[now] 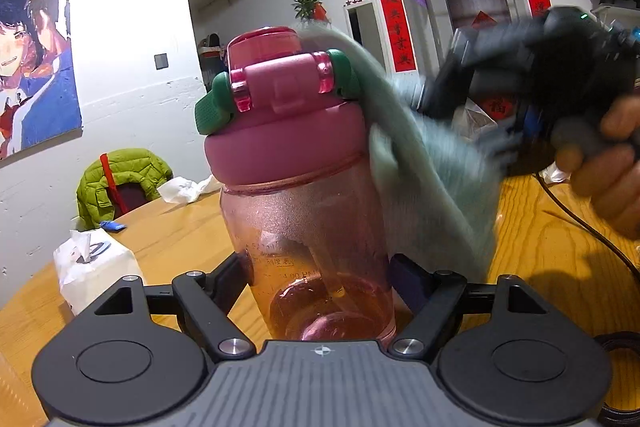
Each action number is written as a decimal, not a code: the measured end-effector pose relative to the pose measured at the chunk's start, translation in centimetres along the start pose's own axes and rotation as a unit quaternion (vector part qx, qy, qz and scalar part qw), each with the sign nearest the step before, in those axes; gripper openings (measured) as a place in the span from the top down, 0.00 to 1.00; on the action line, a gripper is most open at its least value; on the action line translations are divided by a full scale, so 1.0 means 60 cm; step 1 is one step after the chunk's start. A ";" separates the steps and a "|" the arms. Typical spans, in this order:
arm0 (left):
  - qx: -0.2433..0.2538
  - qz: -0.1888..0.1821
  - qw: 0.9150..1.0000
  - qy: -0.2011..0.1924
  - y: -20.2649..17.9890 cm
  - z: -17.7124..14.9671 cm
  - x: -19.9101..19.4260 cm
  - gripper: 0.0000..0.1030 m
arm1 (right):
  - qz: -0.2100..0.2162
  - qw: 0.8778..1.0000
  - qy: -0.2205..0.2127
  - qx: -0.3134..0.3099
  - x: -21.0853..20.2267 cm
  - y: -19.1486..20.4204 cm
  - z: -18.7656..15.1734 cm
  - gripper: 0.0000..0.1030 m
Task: Clean container
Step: 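Hold the bottle with the left gripper while the right gripper wipes the lid area with the towel, then hold the bottle with the left gripper while the right gripper rubs the towel around its side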
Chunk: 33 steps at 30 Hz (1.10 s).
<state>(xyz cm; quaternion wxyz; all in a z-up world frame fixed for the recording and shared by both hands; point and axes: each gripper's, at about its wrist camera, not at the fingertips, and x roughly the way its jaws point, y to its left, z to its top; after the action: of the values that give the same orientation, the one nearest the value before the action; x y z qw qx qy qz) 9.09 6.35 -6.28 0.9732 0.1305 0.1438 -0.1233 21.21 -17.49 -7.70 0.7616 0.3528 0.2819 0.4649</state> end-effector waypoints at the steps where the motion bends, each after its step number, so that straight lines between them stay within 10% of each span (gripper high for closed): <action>1: 0.001 -0.001 1.000 -0.002 -0.001 0.000 0.001 0.27 | 0.026 1.000 -0.014 0.006 -0.008 0.003 0.004 0.71; 4: 0.002 -0.005 1.000 -0.006 0.000 0.002 0.009 0.27 | 0.011 1.000 0.003 0.018 0.001 -0.002 0.003 0.71; 10: -0.003 -0.008 1.000 -0.007 0.006 0.004 0.019 0.26 | -0.151 0.986 0.075 -0.019 0.053 -0.022 -0.015 0.69; 15: -0.021 0.022 0.999 0.024 -0.007 0.008 -0.007 0.12 | -0.160 0.985 0.042 -0.045 0.045 -0.007 -0.011 0.73; 21: -0.026 0.039 0.998 0.045 -0.018 0.020 -0.036 0.20 | -0.115 0.992 -0.045 -0.018 0.020 -0.014 0.009 0.73; 33: -0.016 0.003 1.000 0.013 -0.008 0.009 -0.007 0.29 | -0.085 0.995 0.033 -0.046 0.031 0.009 0.005 0.72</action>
<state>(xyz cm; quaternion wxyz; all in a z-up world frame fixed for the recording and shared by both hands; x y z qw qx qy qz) 8.69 5.85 -5.72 0.9735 0.1172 0.1576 -0.1169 21.93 -15.70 -7.30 0.8042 0.2766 0.3140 0.4220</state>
